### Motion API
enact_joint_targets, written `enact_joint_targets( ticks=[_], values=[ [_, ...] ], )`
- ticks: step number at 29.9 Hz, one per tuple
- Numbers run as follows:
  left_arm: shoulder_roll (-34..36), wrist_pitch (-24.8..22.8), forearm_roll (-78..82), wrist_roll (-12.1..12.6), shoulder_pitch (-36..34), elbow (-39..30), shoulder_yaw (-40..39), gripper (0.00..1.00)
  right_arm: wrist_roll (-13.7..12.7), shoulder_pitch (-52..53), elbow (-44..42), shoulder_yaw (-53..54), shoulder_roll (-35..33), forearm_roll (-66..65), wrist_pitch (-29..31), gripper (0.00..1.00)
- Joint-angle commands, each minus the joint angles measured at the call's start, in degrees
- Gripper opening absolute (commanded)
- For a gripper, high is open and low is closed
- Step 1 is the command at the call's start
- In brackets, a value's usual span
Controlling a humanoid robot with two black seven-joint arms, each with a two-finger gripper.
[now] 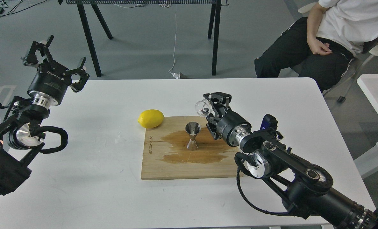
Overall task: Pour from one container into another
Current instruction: 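Tilt the shaker with the right gripper to pour into the jigger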
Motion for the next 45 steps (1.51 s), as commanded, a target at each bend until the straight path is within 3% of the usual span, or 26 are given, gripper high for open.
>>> enact_joint_targets(
  ticks=[1, 17, 21, 45],
  values=[
    [-0.1, -0.1, 0.0, 0.0, 0.0, 0.0, 0.0, 1.00, 0.6, 0.2, 0.0, -1.6, 0.0, -1.8, 0.1, 0.35],
    [0.0, -0.1, 0.0, 0.0, 0.2, 0.0, 0.0, 1.00, 1.4, 1.1, -0.3, -4.2, 0.0, -7.2, -0.1, 0.35],
    [0.0, -0.1, -0.1, 0.0, 0.2, -0.1, -0.1, 1.00, 3.1, 1.1, -0.3, -5.3, 0.0, -7.8, -0.3, 0.35],
    [0.0, -0.4, -0.4, -0.1, 0.2, 0.0, -0.3, 1.00, 6.0, 3.6, -2.3, -12.7, 0.1, -14.6, -4.2, 0.35]
  ],
)
